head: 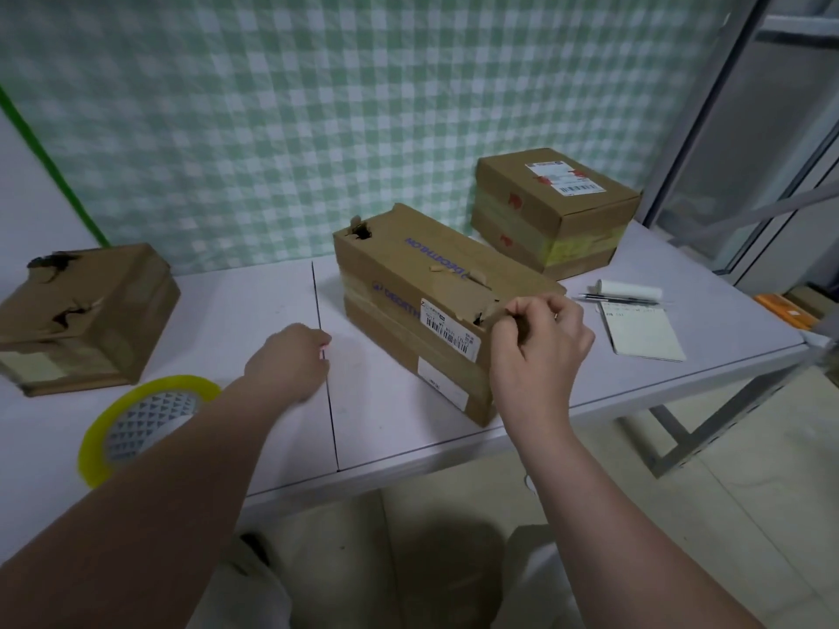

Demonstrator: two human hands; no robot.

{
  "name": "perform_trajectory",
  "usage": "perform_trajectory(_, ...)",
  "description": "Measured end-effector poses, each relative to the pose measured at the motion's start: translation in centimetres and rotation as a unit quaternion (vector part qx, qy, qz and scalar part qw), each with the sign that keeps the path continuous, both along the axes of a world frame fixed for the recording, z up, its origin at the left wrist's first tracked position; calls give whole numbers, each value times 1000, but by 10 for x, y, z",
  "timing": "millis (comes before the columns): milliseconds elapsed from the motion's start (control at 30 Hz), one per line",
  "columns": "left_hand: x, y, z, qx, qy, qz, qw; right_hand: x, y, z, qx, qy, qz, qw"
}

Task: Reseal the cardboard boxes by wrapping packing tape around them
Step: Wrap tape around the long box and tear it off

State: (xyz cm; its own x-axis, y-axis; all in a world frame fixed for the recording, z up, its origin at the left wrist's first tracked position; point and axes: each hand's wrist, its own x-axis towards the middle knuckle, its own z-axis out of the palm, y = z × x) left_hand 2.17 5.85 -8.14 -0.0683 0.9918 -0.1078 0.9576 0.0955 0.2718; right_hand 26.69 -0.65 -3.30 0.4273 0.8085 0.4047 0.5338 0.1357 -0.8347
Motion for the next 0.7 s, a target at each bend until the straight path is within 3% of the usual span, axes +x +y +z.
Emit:
perform_trajectory(67, 2, -5, 6, 17, 22, -4, 1000, -2, 1, 2, -8, -33, 8, 999)
perform_trajectory(233, 7, -18, 27, -49, 101, -14, 994, -11, -4, 9, 4, -106, 39, 994)
perform_trajectory(267, 10, -22, 35, -37, 86, -4, 996, -12, -5, 11, -6, -105, 68, 992)
perform_trajectory(333, 23, -34, 57, 77, -12, 4, 997, -14, -6, 15, -40, -84, 127, 988)
perform_trajectory(400, 45, -55, 85, 198, -174, -7, 965, -14, -8, 19, -59, -63, 151, 985)
perform_trajectory(467, 65, -72, 109, 233, -281, -39, 930, -14, -9, 21, -59, -60, 155, 984)
perform_trajectory(533, 77, -80, 117, 208, -285, -103, 930, -14, -10, 21, -46, -63, 155, 985)
perform_trajectory(600, 83, -80, 114, 174, -236, -145, 945, -14, -11, 19, -31, -66, 156, 985)
perform_trajectory(700, 83, -77, 109, 162, -211, -133, 955, -13, -14, 17, -23, -62, 165, 984)
